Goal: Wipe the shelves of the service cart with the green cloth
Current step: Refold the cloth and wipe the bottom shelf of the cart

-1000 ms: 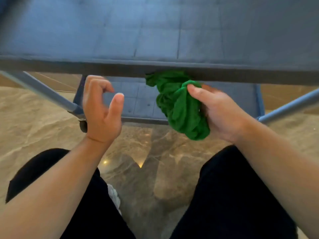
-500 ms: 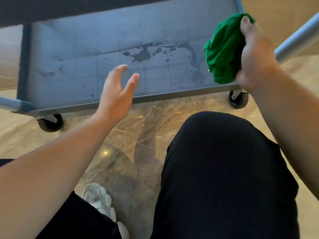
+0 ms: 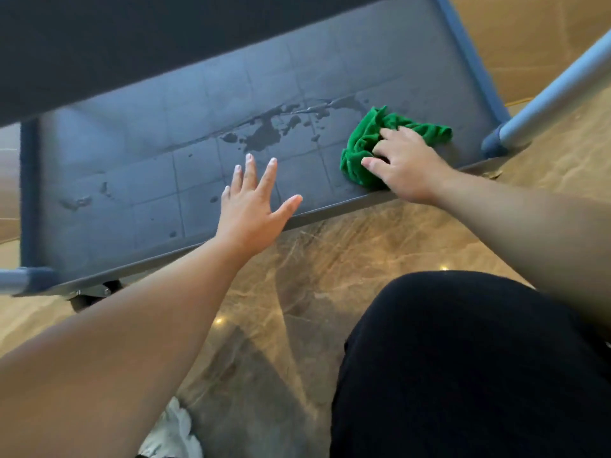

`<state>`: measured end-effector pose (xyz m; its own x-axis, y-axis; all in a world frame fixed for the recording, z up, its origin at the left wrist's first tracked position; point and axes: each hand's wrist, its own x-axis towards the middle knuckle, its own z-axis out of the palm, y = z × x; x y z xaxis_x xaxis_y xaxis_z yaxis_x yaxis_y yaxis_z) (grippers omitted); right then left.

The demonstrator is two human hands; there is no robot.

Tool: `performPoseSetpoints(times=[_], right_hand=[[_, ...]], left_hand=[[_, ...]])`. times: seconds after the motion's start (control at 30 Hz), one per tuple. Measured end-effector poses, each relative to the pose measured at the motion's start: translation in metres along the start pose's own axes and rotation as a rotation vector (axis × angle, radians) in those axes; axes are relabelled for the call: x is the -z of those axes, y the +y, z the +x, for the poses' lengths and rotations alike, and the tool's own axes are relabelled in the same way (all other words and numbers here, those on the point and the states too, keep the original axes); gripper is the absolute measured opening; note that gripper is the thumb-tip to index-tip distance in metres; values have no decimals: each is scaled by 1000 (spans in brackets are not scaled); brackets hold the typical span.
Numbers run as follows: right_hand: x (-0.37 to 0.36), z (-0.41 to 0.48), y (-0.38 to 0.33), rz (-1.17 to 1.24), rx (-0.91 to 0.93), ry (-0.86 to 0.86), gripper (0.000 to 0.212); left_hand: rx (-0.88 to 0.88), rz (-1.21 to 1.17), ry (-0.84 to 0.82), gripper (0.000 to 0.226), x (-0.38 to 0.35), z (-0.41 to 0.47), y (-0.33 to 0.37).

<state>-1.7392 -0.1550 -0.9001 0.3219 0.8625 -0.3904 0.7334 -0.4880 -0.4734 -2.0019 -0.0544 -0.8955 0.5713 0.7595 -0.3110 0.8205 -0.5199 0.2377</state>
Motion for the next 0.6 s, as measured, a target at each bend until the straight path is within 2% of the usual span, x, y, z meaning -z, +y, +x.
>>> performPoseSetpoints(times=[0.07, 0.13, 0.23, 0.33, 0.4, 0.47, 0.6], right_hand=[[-5, 3, -2, -14, -14, 104, 52], [-17, 0, -9, -37, -82, 216, 59], [-34, -2, -18, -121, -283, 307, 85], [-25, 6, -24, -132, -396, 278, 117], [-16, 19, -28, -137, -461, 247, 128], [-16, 32, -30, -167, -477, 246, 123], [-25, 45, -39, -257, -361, 201, 94]], left_hand=[[-16, 39, 6, 78, -5, 4, -17], [1, 64, 28, 78, -8, 4, -33], [69, 53, 36, 87, -13, 6, -43], [63, 92, 31, 95, -17, 5, -39], [46, 115, 44, 97, -18, 6, -39], [28, 138, 55, 97, -19, 8, -39], [16, 142, 68, 100, -20, 14, -39]])
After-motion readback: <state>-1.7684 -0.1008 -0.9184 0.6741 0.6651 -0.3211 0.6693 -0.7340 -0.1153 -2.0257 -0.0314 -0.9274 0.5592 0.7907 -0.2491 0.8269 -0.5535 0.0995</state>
